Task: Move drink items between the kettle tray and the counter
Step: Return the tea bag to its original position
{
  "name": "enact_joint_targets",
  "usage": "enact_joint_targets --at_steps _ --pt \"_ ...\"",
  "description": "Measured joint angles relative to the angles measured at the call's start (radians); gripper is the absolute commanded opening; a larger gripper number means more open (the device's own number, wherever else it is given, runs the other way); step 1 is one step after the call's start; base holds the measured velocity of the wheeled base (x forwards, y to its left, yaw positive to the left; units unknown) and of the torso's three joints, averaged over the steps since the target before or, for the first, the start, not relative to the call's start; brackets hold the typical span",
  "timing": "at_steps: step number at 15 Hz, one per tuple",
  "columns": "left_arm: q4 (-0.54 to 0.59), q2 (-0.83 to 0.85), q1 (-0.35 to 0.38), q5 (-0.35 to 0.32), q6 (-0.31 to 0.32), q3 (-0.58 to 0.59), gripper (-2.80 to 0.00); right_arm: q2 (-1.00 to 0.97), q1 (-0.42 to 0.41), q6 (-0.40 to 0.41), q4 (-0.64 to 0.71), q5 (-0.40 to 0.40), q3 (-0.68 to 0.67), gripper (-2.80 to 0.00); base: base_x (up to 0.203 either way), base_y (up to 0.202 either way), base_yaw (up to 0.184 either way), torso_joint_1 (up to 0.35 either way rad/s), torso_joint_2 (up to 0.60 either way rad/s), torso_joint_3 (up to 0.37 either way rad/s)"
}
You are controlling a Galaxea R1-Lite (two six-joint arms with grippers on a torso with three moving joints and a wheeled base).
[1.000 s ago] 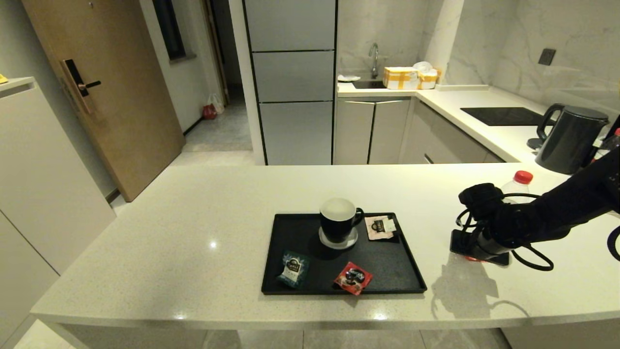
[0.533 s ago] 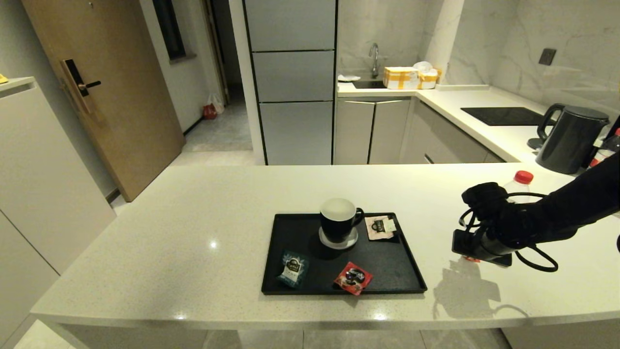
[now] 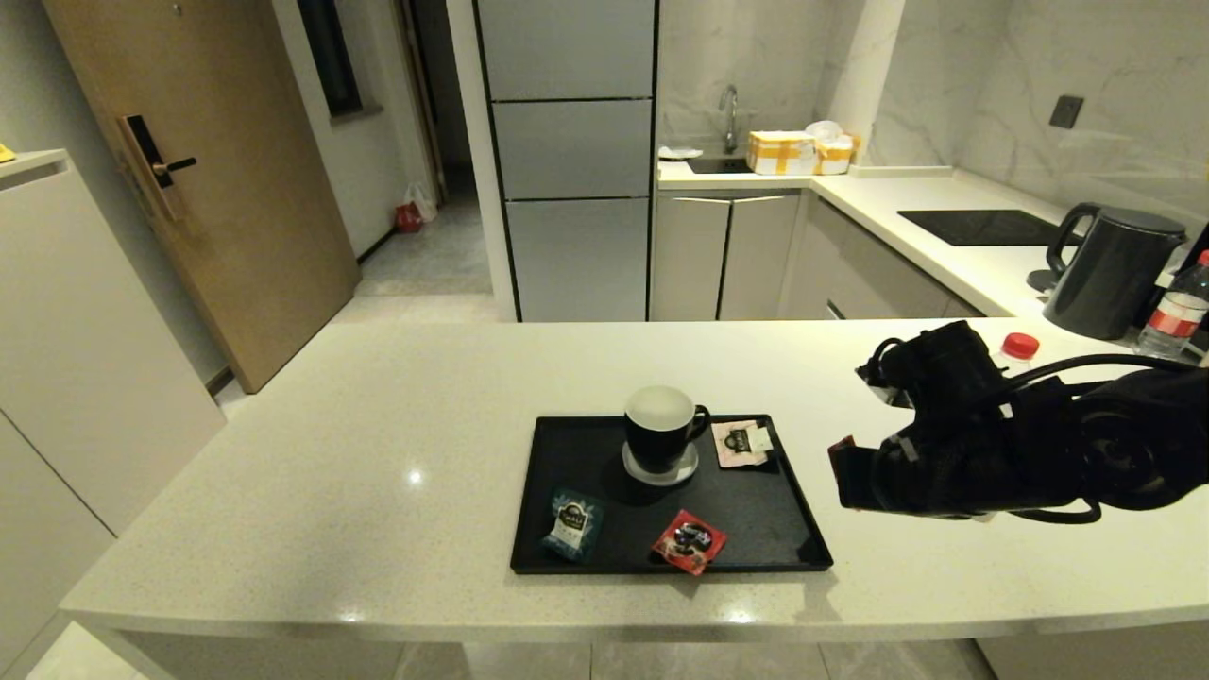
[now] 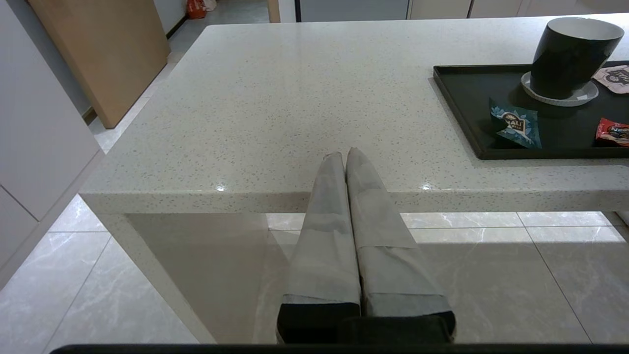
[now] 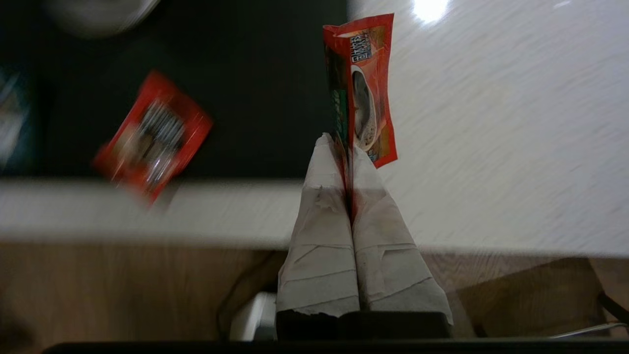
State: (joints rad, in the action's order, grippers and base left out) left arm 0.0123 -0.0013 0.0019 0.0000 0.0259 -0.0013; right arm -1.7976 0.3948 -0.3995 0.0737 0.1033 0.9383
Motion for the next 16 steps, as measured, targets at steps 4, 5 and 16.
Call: enact_joint_targets --at_steps 4,5,16 --pt "-0.001 0.0 0.0 0.0 0.0 0.0 -2.8 -0.005 0.084 0.0 0.029 -0.041 -0.02 -2.8 0.0 0.0 0.0 0.0 0.0 0.0" --pt "0.0 0.0 0.0 0.0 0.0 0.0 -2.8 -0.034 0.089 0.0 0.028 -0.041 -0.022 -2.8 0.0 0.0 0.0 0.0 0.0 0.0" --pt "0.0 0.0 0.0 0.0 0.0 0.0 -2.8 -0.269 0.095 0.001 -0.155 -0.032 -0.012 -2.8 0.0 0.0 0.0 0.0 0.0 0.0"
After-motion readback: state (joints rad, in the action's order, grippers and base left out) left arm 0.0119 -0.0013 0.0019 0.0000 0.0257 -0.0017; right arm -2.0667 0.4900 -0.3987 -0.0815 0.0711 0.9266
